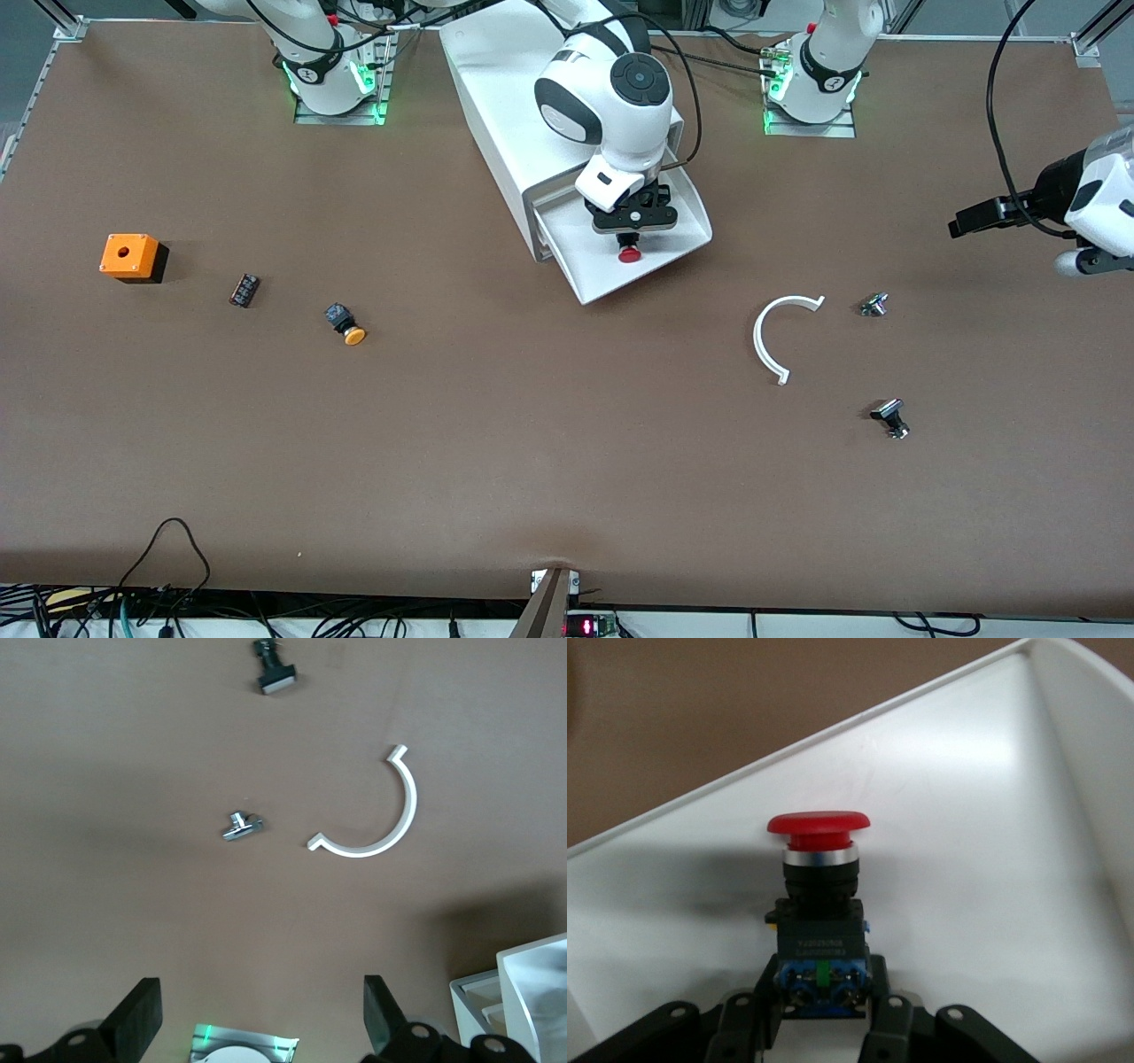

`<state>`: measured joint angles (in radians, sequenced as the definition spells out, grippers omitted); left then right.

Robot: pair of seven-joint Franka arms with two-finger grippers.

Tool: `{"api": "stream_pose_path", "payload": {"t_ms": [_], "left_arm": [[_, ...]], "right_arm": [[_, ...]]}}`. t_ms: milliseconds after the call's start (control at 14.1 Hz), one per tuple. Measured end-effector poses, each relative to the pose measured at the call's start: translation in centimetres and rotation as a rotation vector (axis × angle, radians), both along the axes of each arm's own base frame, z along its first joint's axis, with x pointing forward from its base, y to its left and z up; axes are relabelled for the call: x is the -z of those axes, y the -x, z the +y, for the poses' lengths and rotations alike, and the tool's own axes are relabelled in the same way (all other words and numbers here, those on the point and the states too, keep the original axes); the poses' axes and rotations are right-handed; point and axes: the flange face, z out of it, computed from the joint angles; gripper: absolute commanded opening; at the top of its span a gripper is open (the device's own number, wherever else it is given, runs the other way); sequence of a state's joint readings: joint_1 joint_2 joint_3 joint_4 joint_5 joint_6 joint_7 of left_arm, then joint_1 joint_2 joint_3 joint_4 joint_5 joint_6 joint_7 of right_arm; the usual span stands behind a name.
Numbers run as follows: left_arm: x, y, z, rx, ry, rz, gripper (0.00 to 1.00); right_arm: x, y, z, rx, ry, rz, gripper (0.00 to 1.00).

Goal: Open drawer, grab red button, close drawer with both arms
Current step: 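Lift the red button out of the drawer with the right gripper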

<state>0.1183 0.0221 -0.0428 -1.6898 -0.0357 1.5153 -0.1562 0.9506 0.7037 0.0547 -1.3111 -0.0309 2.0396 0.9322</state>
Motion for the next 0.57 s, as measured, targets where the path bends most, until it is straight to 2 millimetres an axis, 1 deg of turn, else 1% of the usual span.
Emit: {"api": "stream_pose_path", "payload": {"t_ms": [141, 212, 283, 424, 566], "left_arm": [[-1.7, -0.1, -0.5, -0.006, -0.022, -0.017, 1.00], [-2.3, -0.2, -0.5, -0.006, -0.038, -0.027, 1.00], [-2.6, -0.3, 0.0, -0.015, -0.055, -0.033, 1.00], [-2.0, -0.5, 1.7, -0.042, -0.067, -0.024, 1.00], [-1.3, -0.9, 2.6, -0.058, -0.067, -0.011, 1.00]], "right_arm": [[0.0, -0.2, -0.1, 0.000, 0.001, -0.002, 0.01], [0.0, -0.2, -0.1, 0.000, 0.001, -0.003, 0.01], [-0.1, -0.2, -0.1, -0.002, 0.000, -0.003, 0.00], [-0.4, -0.6, -0.3, -0.009, 0.001, -0.009, 0.00], [-1.4, -1.9, -1.4, -0.031, 0.028, -0.006, 0.00]]}}
